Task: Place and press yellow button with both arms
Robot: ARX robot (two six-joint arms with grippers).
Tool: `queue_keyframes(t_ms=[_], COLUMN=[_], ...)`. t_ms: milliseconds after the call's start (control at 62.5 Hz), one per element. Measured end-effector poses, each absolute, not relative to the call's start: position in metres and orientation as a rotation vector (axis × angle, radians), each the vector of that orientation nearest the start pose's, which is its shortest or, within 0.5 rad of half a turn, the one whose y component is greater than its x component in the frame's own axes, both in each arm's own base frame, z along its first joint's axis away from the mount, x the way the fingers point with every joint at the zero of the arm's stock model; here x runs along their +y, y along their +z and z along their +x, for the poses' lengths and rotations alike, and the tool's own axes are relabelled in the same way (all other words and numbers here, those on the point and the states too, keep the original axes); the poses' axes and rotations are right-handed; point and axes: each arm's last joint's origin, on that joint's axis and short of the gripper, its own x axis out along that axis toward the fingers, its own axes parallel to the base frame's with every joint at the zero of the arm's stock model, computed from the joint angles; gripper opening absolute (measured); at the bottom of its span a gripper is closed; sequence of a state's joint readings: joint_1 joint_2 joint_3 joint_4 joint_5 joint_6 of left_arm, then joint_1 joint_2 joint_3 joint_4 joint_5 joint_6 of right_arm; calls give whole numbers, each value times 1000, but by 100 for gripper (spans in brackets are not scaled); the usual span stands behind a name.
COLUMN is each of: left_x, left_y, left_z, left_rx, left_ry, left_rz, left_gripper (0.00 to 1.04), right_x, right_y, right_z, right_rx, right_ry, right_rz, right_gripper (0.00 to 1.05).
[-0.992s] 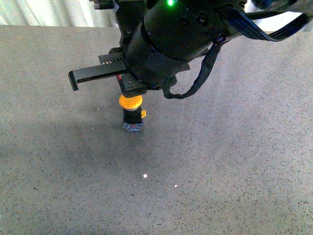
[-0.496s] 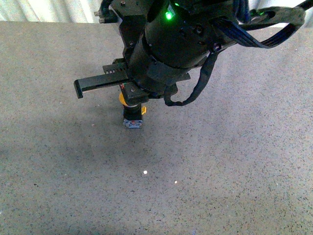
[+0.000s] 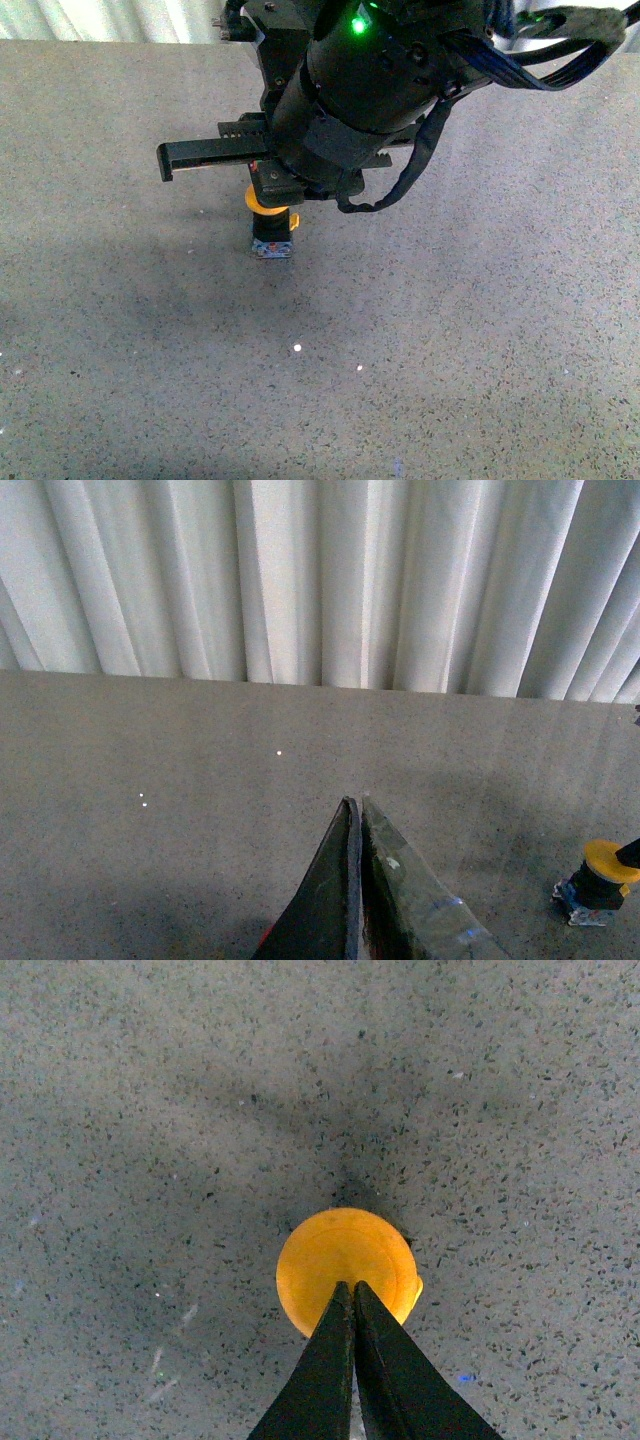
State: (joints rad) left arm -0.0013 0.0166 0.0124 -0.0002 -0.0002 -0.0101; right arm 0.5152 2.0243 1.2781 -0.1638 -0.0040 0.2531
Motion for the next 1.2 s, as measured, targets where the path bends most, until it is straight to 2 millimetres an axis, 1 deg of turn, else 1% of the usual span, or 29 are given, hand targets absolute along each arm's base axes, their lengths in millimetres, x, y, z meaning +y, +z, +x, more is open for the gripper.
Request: queue_keyframes(t_ms=[128,192,352,368,384,464,512,544,576,608,640,656,688,704,720,768,832,976,1200], left_x=[0,0,0,0,0,0,0,0,0,0,0,0,0,0,0,0,0,0,0], left_y=[166,166,166,166,166,166,166,166,166,166,166,166,166,166,166,166,166,166,166], left_z=[98,98,98,98,98,98,98,98,98,98,98,98,98,98,98,98,98,98,98], left_rx=[4,4,4,4,4,4,4,4,4,4,4,4,4,4,4,4,4,4,4], left_ry=[-1,-1,-1,-1,-1,-1,-1,-1,-1,-2,-4,-4,-3,-3,-2,-1,-1,-2,-1], left_rz=[-10,-10,-10,-10,-10,-10,-10,-10,-10,-10,-10,-10,-10,-10,-10,-10,-10,-10,-10], left_gripper=[1,1,1,1,1,1,1,1,1,1,1,1,1,1,1,1,1,1,1], right_x=[202,198,181,178,177,162,155,148,146,142,135,133,121,119,112,96,80,56,33], right_y=[152,160,206,213,214,236,243,247,248,249,247,246,239,238,234,227,221,206,191], right_z=[362,360,346,342,341,324,316,307,305,303,298,296,287,286,280,269,253,226,196], right_rx=[881,839,673,649,643,553,525,506,481,372,233,204,109,101,68,23,1,5,7], right_ry=[378,372,391,394,394,403,411,412,387,308,189,164,76,64,41,11,4,3,10], right_rz=[35,44,77,76,76,78,73,73,59,33,14,12,17,18,19,20,22,8,4], right_gripper=[1,1,1,3,4,19,25,33,36,31,24,22,14,13,9,1,1,1,1])
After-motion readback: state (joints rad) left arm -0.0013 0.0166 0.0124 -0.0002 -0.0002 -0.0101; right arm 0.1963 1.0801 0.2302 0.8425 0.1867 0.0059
